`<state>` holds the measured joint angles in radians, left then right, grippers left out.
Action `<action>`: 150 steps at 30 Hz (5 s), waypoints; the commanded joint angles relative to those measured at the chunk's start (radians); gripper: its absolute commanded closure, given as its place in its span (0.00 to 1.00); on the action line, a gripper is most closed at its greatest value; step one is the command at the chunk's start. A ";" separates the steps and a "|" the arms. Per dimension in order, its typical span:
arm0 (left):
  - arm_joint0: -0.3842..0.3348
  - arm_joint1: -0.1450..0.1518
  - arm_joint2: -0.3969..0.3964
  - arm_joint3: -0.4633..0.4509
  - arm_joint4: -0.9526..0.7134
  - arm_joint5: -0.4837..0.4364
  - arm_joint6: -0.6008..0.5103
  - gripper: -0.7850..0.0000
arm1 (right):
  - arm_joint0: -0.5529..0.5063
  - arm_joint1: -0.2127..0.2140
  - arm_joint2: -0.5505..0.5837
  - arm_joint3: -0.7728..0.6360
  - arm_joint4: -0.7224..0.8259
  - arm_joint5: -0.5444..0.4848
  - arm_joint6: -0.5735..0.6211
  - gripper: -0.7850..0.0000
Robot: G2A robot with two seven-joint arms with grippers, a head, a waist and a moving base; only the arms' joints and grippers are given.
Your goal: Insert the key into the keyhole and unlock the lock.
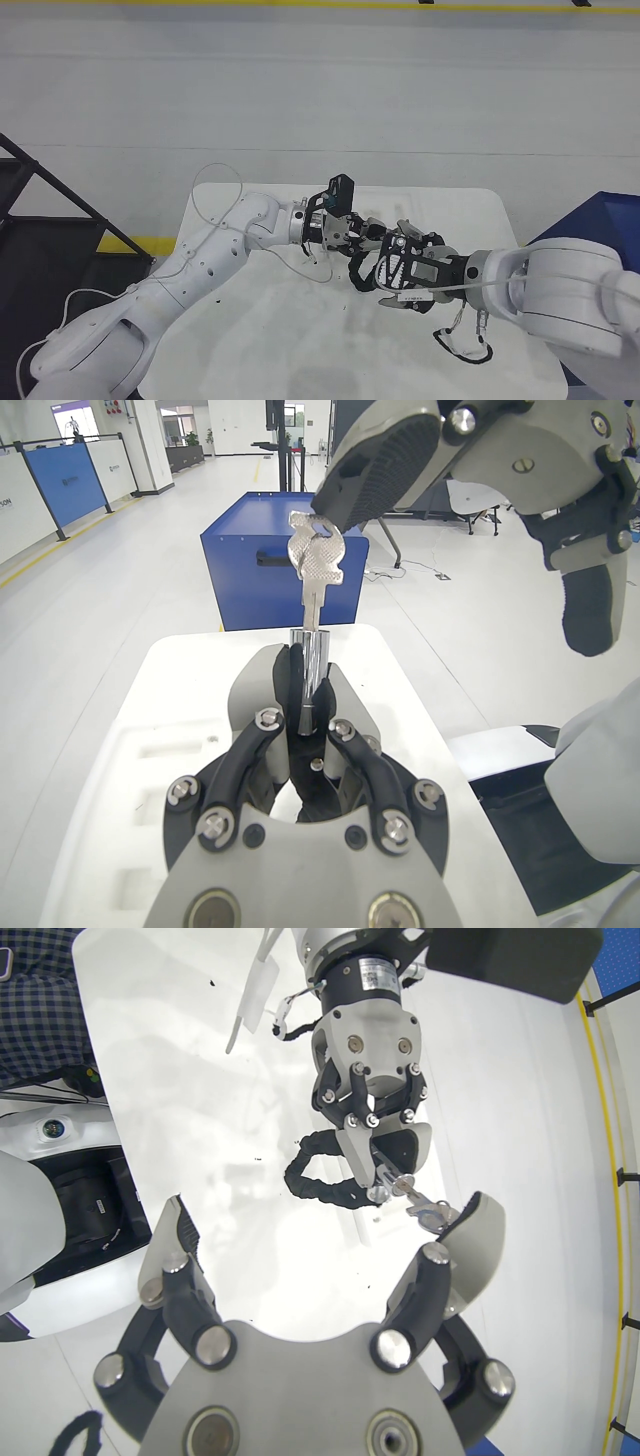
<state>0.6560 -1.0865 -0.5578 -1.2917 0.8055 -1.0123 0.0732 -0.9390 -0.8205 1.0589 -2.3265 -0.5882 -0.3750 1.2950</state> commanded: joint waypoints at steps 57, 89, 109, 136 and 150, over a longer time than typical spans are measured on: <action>-0.106 0.057 0.197 -0.041 -0.055 0.000 0.042 1.00 | -0.030 0.027 0.053 0.073 0.034 0.058 -0.062 1.00; -0.073 0.041 0.251 0.054 0.020 0.000 -0.144 1.00 | -0.159 0.045 0.191 0.091 0.119 0.114 -0.137 0.00; 0.007 -0.080 0.314 0.197 0.126 0.000 -0.179 0.00 | -0.222 0.050 0.223 0.092 0.114 0.098 -0.178 0.00; -0.228 0.031 0.206 0.226 0.089 0.000 0.079 0.00 | -0.069 0.008 0.071 0.490 0.178 -0.315 -0.458 0.00; -0.459 0.175 0.297 0.180 -0.153 0.000 0.100 0.00 | 0.206 -0.042 -0.038 0.753 0.229 -0.459 -0.520 0.00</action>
<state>0.2138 -0.9189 -0.2700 -1.1119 0.6915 -1.0123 0.1772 -0.7568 -0.8598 1.0291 -1.5873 -0.3719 -0.8282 0.7627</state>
